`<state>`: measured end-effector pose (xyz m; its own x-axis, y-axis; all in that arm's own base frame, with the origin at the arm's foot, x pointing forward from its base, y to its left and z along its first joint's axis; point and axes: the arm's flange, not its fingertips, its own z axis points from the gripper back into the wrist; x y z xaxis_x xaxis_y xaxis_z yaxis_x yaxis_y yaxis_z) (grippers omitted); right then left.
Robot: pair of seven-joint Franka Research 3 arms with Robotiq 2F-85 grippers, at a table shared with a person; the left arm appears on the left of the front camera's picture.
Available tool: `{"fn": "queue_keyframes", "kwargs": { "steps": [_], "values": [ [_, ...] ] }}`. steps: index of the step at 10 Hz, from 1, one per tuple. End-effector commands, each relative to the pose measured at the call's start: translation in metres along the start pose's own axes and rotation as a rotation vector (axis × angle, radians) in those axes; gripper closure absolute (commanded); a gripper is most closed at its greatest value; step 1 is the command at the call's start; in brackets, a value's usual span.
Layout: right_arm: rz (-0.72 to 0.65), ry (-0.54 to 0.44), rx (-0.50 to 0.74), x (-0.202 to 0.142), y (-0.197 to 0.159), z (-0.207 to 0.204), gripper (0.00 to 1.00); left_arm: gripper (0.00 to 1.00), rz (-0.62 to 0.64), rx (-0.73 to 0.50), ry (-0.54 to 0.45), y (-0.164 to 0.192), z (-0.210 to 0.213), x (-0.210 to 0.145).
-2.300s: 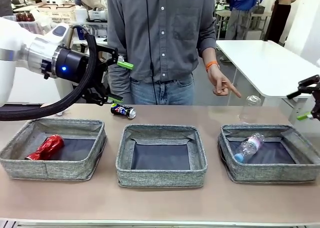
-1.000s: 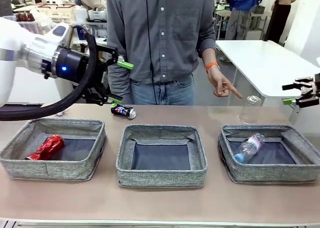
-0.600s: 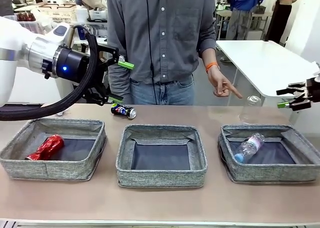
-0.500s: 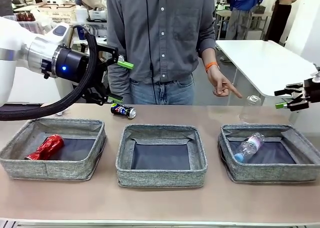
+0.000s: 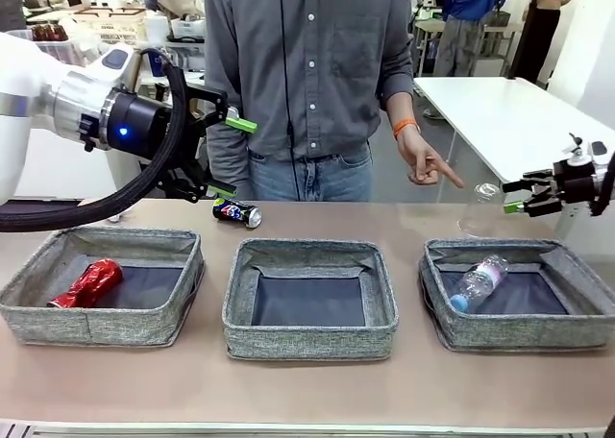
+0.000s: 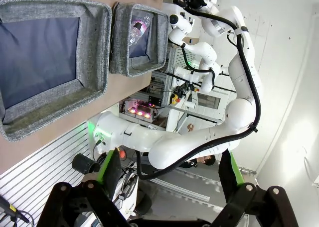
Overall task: Sort the waste into the appropriate baskets.
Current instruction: Pick up the waste item pointed out by the person.
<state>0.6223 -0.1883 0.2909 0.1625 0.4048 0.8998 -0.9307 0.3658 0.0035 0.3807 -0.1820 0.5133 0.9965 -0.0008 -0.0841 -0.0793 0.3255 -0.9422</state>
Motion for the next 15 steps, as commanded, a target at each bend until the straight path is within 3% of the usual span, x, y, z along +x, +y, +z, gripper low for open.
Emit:
{"fn": "queue_keyframes", "kwargs": {
  "steps": [1, 5, 10, 14, 15],
  "values": [
    [-0.038, -0.007, -0.044, 0.005, -0.014, -0.013, 0.00, 0.00, -0.003, 0.009, 0.001, -0.001, 0.000, -0.001],
    [-0.046, 0.001, 0.022, 0.004, -0.018, -0.042, 0.00, 0.00, -0.003, 0.009, 0.001, -0.001, 0.000, -0.001],
    [-0.093, -0.094, 0.071, -0.006, -0.024, -0.061, 0.00, 0.00, -0.003, 0.009, 0.001, -0.001, 0.000, -0.001],
    [-0.100, -0.107, 0.095, -0.006, -0.024, -0.061, 0.00, 0.00, -0.003, 0.009, 0.001, -0.001, 0.000, -0.001],
    [-0.090, -0.086, 0.122, -0.007, -0.023, -0.061, 0.11, 0.00, -0.003, 0.009, 0.001, -0.001, 0.000, -0.001]
  ]
}}
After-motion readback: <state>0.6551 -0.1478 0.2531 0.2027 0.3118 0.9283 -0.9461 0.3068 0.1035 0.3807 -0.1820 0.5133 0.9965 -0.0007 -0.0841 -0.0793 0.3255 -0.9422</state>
